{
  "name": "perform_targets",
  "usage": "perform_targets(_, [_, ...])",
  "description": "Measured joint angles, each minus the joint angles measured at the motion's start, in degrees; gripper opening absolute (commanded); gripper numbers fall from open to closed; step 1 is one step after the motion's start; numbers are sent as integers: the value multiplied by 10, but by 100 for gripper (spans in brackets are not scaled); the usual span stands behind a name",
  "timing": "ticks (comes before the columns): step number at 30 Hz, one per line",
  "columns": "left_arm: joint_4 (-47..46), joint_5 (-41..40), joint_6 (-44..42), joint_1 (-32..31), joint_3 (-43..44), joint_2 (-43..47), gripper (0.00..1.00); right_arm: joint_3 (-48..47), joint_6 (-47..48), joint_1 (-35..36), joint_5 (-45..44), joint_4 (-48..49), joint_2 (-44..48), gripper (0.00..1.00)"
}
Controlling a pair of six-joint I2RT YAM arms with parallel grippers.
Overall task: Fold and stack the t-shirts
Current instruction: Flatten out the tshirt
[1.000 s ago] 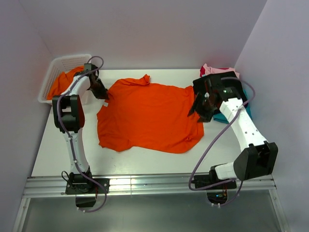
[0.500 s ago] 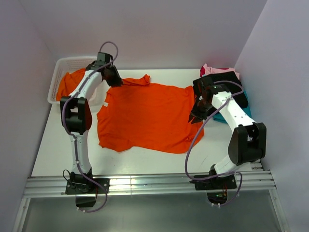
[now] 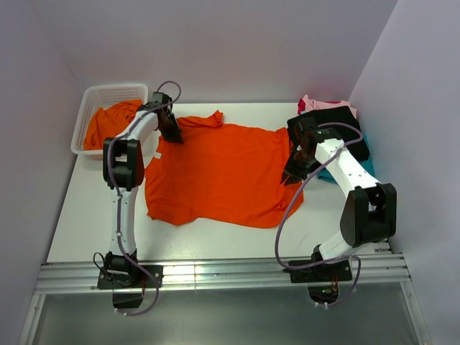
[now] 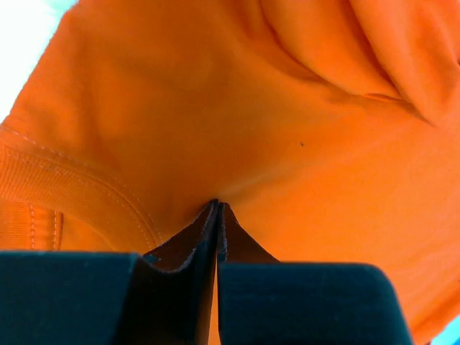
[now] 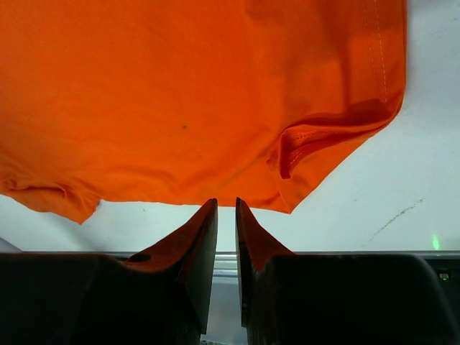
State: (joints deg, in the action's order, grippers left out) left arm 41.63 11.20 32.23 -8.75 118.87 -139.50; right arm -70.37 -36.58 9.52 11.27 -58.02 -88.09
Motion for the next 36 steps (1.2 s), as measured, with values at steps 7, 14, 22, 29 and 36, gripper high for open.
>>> perform_targets(7, [11,1,3,25,3,-2,11,6,0,0,-4,7,10,24])
perform_targets(14, [-3,-6,10,64,-8,3,11,49,3,4,3,19,10,23])
perform_targets(22, [-27,-9,17,67,-33,15,9,66,15,71,20,44,-70,21])
perform_targets(29, [-43,-10,19,67,-52,26,7,57,16,111,24,58,-107,37])
perform_targets(36, [-49,-15,19,67,-67,35,6,54,15,112,22,63,-107,38])
